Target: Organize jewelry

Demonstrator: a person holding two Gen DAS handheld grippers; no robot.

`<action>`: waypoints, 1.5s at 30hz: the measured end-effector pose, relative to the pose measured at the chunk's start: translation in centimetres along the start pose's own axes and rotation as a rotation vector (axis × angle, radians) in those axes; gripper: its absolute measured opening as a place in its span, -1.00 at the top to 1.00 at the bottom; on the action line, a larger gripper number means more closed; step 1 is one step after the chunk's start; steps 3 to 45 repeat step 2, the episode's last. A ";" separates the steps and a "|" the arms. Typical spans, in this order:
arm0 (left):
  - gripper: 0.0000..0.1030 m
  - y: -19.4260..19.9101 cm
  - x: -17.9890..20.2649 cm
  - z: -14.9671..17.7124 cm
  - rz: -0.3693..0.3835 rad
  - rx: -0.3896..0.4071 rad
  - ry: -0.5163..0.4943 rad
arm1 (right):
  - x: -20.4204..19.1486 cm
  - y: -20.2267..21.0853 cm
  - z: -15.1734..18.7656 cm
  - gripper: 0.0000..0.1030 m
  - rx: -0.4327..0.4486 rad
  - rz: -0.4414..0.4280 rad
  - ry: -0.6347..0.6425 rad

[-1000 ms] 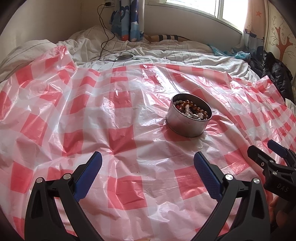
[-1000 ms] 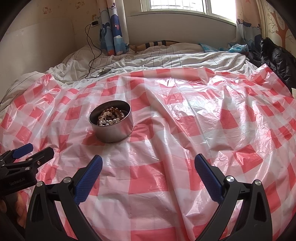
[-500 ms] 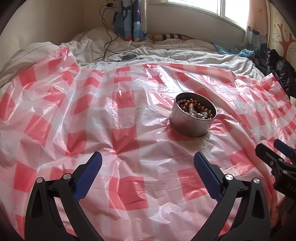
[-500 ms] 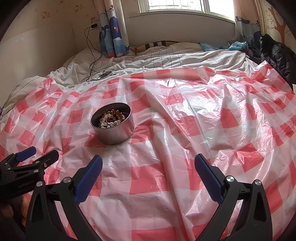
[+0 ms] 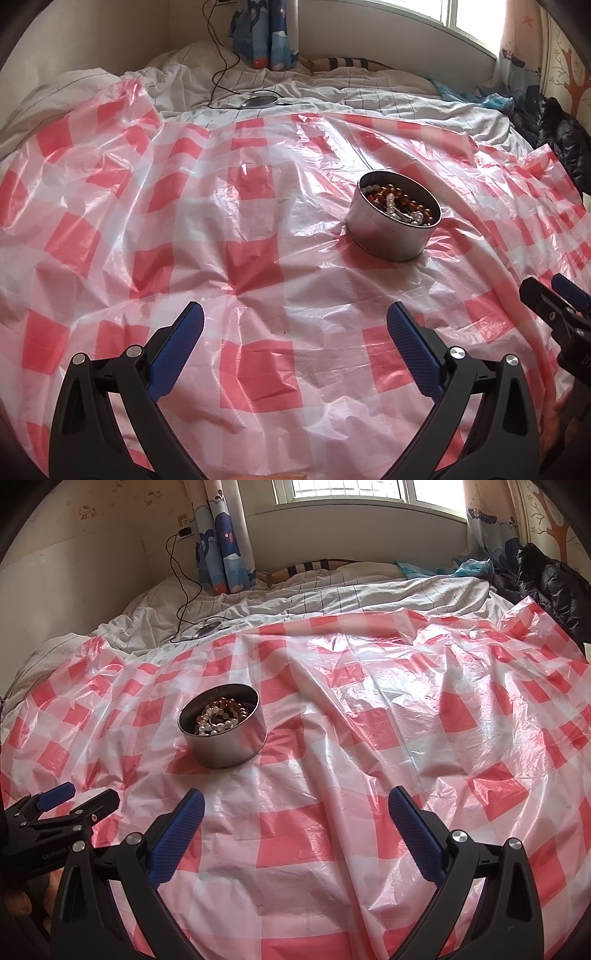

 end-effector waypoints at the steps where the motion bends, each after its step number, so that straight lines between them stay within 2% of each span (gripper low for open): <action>1: -0.85 0.1 -0.2 -0.1 -0.003 0.003 0.003 | 0.1 0.0 0.0 -0.85 -0.001 0.002 0.000; 45: -0.85 0.2 -0.3 -0.1 -0.006 0.008 0.004 | 0.1 -0.1 0.0 -0.85 -0.003 0.004 0.001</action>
Point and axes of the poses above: each gripper's, at about its wrist camera, not at the fingertips, and y roughly against the way its jaws point, x to its right, z to its underside, the point moved 6 cm from there along -y, roughly the way its jaws point, and after that the axes turned 9 degrees about y, right-handed, at the moved point
